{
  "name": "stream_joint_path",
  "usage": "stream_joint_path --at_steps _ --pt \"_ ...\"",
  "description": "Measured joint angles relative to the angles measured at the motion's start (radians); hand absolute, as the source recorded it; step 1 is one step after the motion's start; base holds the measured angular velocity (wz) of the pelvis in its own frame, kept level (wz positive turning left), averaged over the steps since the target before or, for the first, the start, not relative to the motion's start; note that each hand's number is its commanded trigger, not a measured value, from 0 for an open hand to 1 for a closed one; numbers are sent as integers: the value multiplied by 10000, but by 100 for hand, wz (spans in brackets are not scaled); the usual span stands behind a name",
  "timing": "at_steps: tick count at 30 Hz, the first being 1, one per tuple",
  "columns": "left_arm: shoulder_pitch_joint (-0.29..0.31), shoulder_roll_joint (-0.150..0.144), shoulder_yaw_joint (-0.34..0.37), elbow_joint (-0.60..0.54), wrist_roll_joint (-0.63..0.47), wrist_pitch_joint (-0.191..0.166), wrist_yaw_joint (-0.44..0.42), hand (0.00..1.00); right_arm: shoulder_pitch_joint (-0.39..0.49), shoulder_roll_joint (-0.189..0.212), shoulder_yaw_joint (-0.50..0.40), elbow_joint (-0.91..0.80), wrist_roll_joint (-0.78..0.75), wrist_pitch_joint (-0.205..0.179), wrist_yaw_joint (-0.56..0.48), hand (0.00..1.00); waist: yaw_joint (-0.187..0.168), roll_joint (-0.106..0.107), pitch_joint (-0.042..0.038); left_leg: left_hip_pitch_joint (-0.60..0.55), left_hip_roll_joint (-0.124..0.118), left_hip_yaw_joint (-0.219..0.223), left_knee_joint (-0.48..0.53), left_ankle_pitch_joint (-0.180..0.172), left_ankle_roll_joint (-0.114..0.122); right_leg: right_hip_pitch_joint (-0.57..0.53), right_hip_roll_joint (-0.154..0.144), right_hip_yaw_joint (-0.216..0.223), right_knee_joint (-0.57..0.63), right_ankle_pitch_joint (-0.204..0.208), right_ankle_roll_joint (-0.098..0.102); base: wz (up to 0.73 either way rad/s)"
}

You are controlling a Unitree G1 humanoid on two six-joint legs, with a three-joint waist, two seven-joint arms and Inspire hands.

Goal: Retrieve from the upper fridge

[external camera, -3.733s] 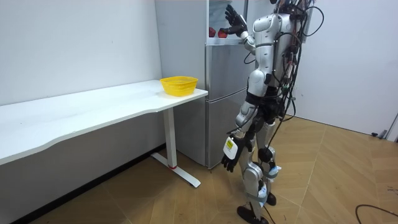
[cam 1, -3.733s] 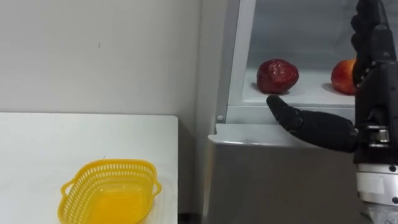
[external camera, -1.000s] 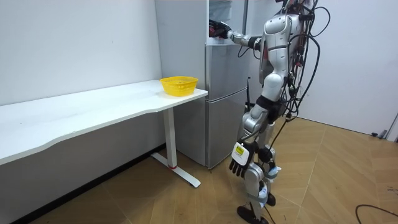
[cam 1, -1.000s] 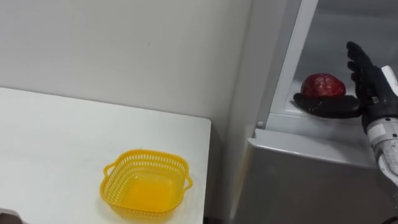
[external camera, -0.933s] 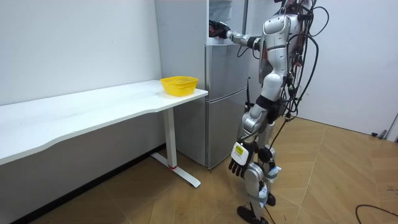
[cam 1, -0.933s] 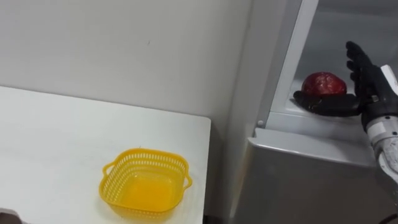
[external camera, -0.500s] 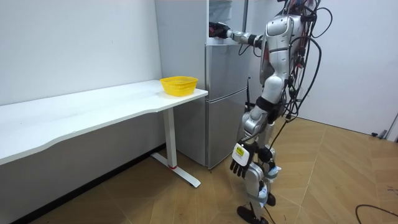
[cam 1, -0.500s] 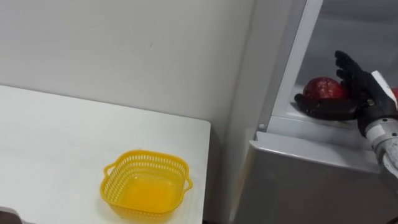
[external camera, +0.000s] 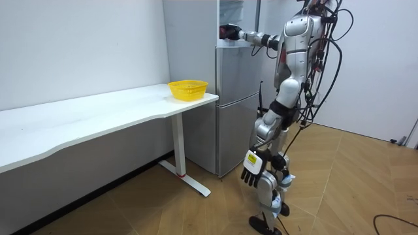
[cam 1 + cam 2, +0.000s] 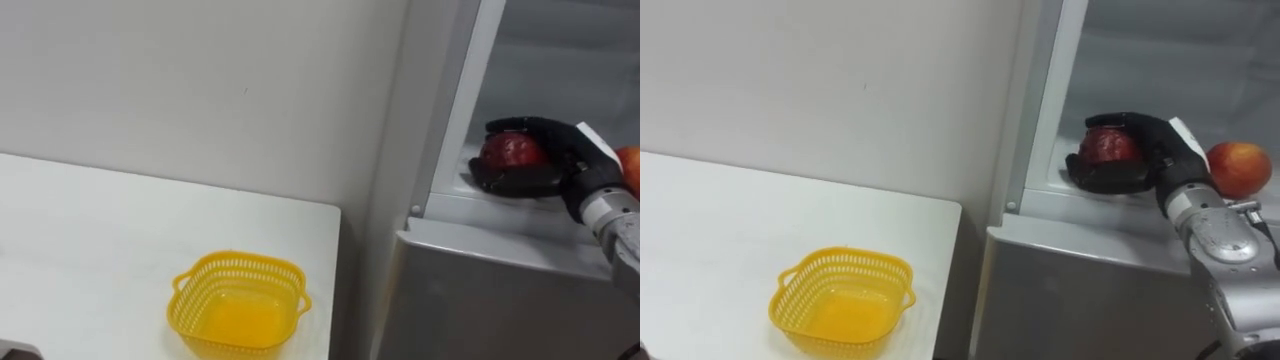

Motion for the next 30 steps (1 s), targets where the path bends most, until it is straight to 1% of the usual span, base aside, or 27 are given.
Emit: stream_joint_path --at_steps 5,13,17,18,19,21,25,29,30 --pt "-4 2 0 8 0 70 -3 0 -113 -135 9 71 2 31 -101 100 50 -22 24 45 0 14 -49 0 0 20 4 10 -24 -4 4 0" --pt "-178 9 -14 86 -3 77 6 0 -216 -150 83 110 -7 -12 -103 100 136 -46 43 83 2 74 -55 0 1 20 0 37 -35 -6 8 -1" --pt "-283 135 -425 78 -153 61 88 0 -213 -138 157 22 22 -10 -219 100 119 -74 43 51 3 78 -55 0 1 -68 -4 27 -28 -9 8 0" --pt "-296 172 -506 78 -206 55 79 0 -206 -131 158 -85 22 0 -239 100 77 -120 41 22 3 80 -53 0 0 -128 -4 26 -26 -9 7 0" --pt "-289 200 -505 79 -204 53 79 0 -202 -82 158 -170 23 0 -313 100 21 -149 63 3 3 80 -50 0 0 -157 -2 22 -28 -10 6 0" --pt "-291 237 -499 78 -204 53 76 0 -177 -64 205 -330 43 14 -426 100 10 -190 36 -10 3 97 -36 0 0 -174 -2 40 -18 -9 5 0" --pt "-304 333 -601 46 -202 48 101 0 -138 -46 447 -616 314 48 -626 100 -76 -198 30 -18 3 129 -35 1 1 -168 0 46 -22 -8 6 -1" --pt "-454 332 -587 28 -196 -86 108 0 330 11 468 -1729 634 200 -779 100 -53 -200 26 -43 28 247 -39 1 1 -204 41 225 -24 -3 1 -9" --pt "-463 331 -581 48 -202 -189 162 0 582 100 481 -2263 739 200 -802 100 -67 -197 24 -37 31 268 -39 1 1 -205 99 267 -24 -2 0 -7"
